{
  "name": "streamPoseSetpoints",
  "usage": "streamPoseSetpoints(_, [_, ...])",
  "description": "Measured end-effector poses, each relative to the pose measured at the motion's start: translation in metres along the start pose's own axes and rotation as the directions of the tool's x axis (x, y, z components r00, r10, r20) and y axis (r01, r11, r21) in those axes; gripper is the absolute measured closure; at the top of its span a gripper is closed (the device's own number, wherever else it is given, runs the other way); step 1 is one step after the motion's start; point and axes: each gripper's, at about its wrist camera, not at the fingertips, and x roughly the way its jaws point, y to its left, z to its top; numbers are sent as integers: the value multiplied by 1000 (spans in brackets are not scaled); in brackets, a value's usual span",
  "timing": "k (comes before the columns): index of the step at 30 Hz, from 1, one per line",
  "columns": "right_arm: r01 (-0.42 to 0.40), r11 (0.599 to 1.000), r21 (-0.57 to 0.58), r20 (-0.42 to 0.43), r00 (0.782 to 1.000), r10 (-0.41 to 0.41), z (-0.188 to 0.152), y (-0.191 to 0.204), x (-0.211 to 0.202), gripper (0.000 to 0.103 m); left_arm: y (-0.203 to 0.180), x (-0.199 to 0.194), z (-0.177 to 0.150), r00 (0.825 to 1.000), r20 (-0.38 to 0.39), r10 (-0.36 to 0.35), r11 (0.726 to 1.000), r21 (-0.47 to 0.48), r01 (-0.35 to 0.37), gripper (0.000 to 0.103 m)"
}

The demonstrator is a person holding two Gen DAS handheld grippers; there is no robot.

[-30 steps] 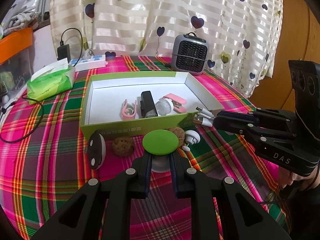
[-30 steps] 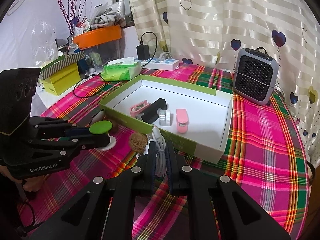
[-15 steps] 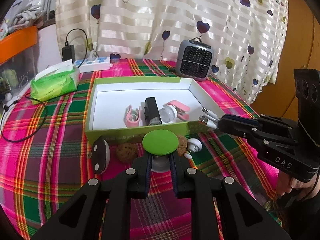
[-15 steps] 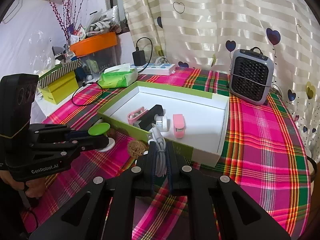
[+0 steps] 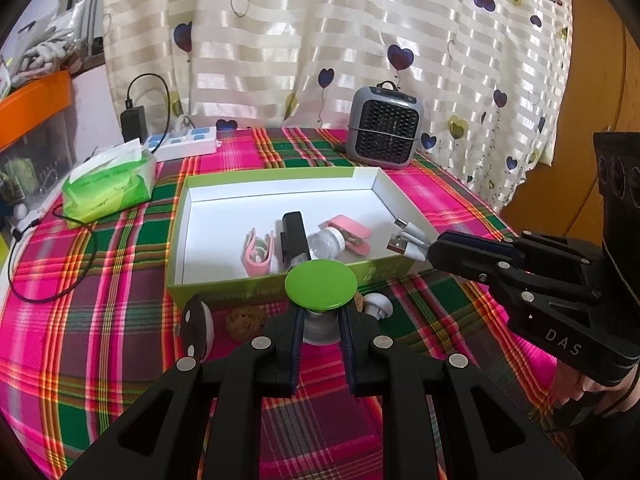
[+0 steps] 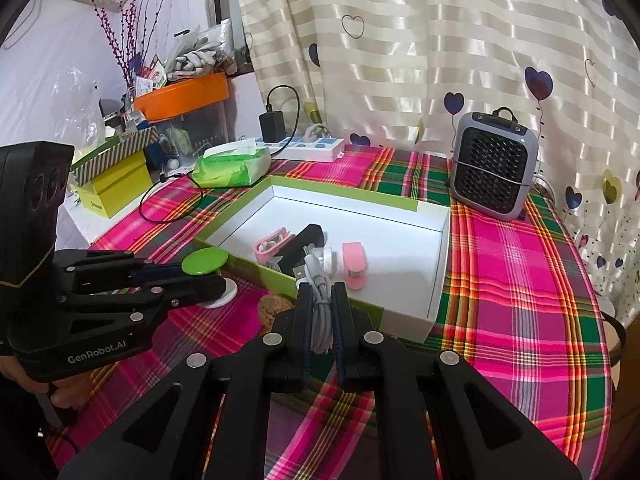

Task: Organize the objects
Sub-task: 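Carry the green stand and white cable over the green box with both tools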

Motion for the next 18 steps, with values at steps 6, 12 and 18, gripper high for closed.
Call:
streamPoseSetpoints(6, [6, 1000, 0, -1, 1000, -6, 2, 0, 0, 93, -3, 1, 6, 1000, 4, -2, 1000, 0, 2, 88])
streamPoseSetpoints(12, [13, 1000, 3, -5, 1000, -13, 5, -2, 2, 93, -2, 3, 12, 1000, 0, 7, 1000, -5, -7, 88])
streamPoseSetpoints(18, [18, 1000, 2, -7, 1000, -18, 9, -3, 5, 93, 4, 8, 20, 1000, 5, 17, 1000, -14, -17, 88])
